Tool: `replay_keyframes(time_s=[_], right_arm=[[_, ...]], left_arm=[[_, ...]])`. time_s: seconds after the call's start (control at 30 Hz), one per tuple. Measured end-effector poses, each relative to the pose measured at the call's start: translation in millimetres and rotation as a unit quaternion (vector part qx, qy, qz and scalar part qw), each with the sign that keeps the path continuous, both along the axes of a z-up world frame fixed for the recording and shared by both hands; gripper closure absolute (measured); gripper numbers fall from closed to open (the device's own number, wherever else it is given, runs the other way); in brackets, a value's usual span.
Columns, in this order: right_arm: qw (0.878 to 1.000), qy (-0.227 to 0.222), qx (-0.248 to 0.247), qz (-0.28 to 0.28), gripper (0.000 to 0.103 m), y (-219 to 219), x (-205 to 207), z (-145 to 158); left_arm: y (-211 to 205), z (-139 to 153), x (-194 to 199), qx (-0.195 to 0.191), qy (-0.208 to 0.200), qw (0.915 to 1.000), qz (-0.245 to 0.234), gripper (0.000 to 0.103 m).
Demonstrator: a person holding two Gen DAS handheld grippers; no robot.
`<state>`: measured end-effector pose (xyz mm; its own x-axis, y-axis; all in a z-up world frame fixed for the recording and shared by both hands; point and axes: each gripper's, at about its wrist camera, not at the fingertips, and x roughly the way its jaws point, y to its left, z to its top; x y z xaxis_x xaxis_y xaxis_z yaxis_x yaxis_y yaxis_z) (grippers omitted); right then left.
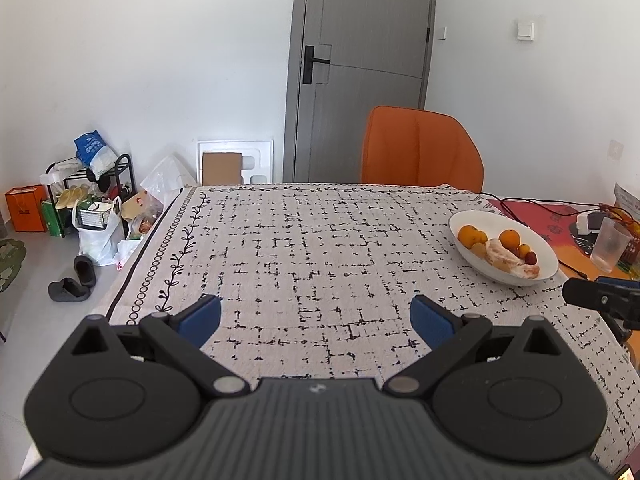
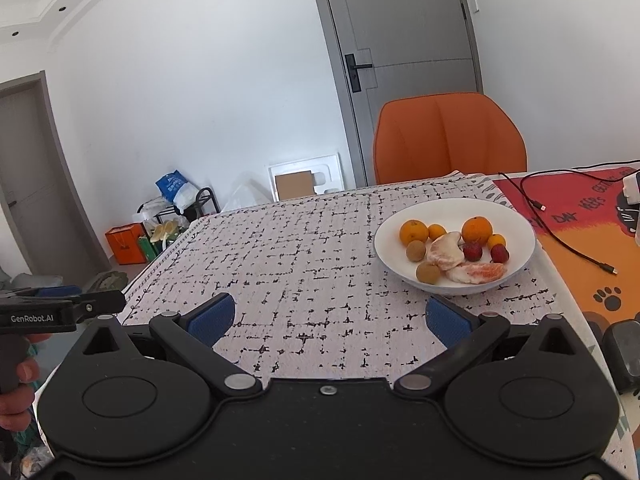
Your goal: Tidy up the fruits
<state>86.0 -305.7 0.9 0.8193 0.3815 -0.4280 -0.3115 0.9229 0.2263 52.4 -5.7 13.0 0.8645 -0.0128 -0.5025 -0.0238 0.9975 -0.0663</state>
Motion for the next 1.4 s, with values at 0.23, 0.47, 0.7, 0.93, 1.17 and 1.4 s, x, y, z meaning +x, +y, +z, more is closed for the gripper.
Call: replay_keyframes(time_s=[0.23,0.47,0.7,0.93,1.17,1.4], right_arm=[[1.000,0.002,0.001,0.004,0.000,2.0,-0.6,-1.8],[1.000,0.003,0.002,0.007,0.000,4.0,-0.5,-1.2],[1.000,0.002,0.001,0.009,0.000,6.7,-1.3,0.2],[1.000,0.002,0.000,0.010,0.000,7.3,-1.6,0.6],[1.000,0.002,-0.001,0.011,0.000,8.4,-2.0,1.0],[1.000,0.003,-0.003,0.013,0.000,10.4,-1.7,0.2]], left_arm=[[2.8,-0.9,0.2,-0.001,0.004,1.0000,0.004,0.003],[4.2,-1.8,0.5,-0.001,0.007,1.0000,0.004,0.003],[4.6,-1.7,0.3,-0.001,0.007,1.0000,0.005,0.003],[4.9,-1.6,0.2,-0.002,0.007,1.0000,0.005,0.003],[4.9,-1.4,0.3,-0.002,0.007,1.0000,0.005,0.003],[5.8,-1.5,-0.3,-0.003,0.007,1.0000,0.005,0.003]])
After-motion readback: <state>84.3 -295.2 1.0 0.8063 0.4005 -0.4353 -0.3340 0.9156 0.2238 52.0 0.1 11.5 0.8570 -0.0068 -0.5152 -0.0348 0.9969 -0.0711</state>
